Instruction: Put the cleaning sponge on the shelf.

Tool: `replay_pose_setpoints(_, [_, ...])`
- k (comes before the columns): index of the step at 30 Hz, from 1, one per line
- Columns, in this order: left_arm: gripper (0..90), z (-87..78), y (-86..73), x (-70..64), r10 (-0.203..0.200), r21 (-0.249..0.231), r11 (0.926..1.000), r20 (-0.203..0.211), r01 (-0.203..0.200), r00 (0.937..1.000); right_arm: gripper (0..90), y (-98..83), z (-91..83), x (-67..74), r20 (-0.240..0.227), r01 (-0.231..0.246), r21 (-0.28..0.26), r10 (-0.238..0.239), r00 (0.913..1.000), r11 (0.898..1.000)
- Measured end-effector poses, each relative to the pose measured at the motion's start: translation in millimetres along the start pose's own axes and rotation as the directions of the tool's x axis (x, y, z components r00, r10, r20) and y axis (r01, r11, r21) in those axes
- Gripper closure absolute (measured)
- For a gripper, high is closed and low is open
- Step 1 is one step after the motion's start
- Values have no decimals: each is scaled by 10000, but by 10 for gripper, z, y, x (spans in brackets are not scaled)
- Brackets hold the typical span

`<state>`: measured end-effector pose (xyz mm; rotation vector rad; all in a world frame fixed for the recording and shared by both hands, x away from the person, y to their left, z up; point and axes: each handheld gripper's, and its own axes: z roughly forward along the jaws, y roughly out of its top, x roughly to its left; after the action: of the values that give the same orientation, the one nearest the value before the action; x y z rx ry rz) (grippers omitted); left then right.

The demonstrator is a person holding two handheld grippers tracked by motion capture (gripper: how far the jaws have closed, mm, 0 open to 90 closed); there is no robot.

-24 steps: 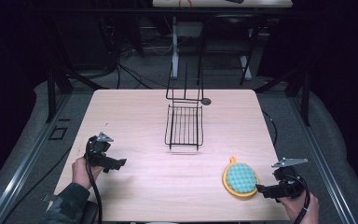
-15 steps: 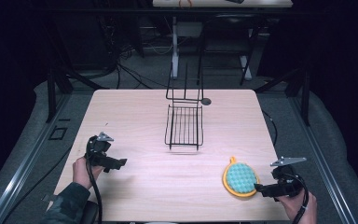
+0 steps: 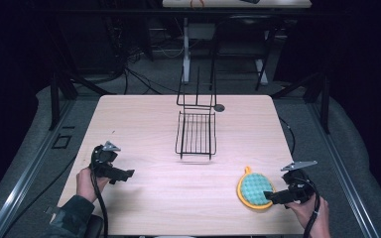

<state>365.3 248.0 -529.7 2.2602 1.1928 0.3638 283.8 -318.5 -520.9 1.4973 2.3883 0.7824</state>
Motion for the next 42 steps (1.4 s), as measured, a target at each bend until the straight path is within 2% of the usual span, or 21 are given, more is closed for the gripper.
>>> replay_pose_setpoints(3, [0, -16, -10, -4, 60, -9, 10000, -27, -60, 10000, 0, 26, 28, 6, -97, -29, -5, 29, 9999, 10000])
replay_pose_setpoints(6, [0, -11, -11, -7, 70, 35, 10000, -108, -70, 9999, 0, 101, 104, 6, -257, 254, 136, -251, 9994, 9996])
replay_pose_setpoints(11, [0, -5, -25, -13, 83, 145, 9999, -83, -82, 9999, 0, 144, 197, 28, -504, 312, 339, -295, 9983, 9989])
replay_pose_setpoints(14, [0, -11, -41, -6, 35, 208, 9998, -112, -32, 9999, 5, 189, 279, 43, -693, 548, 696, -500, 9963, 9961])
replay_pose_setpoints(17, [0, -4, -44, -3, -10, 195, 9998, -117, 12, 9999, 58, 205, 319, 39, -796, 548, 780, -486, 9956, 9954])
replay_pose_setpoints(18, [0, -4, -42, -4, 28, 266, 9996, -114, -25, 9999, 148, 207, 357, -3, -835, 371, 981, -289, 9961, 9945])
replay_pose_setpoints(20, [0, 1, -42, -10, 29, 263, 9997, -135, -25, 9999, 207, 188, 381, -66, -930, 116, 1124, -11, 9957, 9936])
replay_pose_setpoints(21, [0, 1, -42, -10, 29, 263, 9997, -135, -25, 9999, 207, 188, 381, -66, -930, 116, 1124, -11, 9957, 9936])
replay_pose_setpoints(22, [0, 2, -41, -6, 74, 305, 9995, -91, -71, 9999, 268, 174, 376, -124, -998, -163, 1057, 269, 9946, 9943])
replay_pose_setpoints(24, [0, 6, -45, -7, 6, 321, 9995, -86, -4, 10000, 319, 169, 363, -149, -1024, -327, 1141, 445, 9938, 9929])
replay_pose_setpoints(27, [0, 7, -49, -6, 3, 356, 9994, -80, -1, 10000, 352, 163, 373, -151, -993, -438, 1113, 550, 9935, 9928])
replay_pose_setpoints(29, [0, 6, -51, -7, 38, 393, 9992, -92, -34, 10000, 418, 151, 379, -149, -1005, -580, 1202, 703, 9925, 9911])
replay_pose_setpoints(34, [0, 17, -51, -21, 57, 460, 9989, -165, -49, 9998, 506, 123, 381, -130, -955, -859, 1152, 971, 9907, 9896])
replay_pose_setpoints(38, [0, 19, -55, -13, 103, 510, 9987, -141, -96, 9998, 557, 119, 378, -113, -905, -915, 1145, 1021, 9906, 9892])
replay_pose_setpoints(42, [1, 10, -56, -19, 122, 511, 9986, -201, -112, 9997, 674, 110, 355, -87, -824, -897, 1052, 985, 9917, 9904])
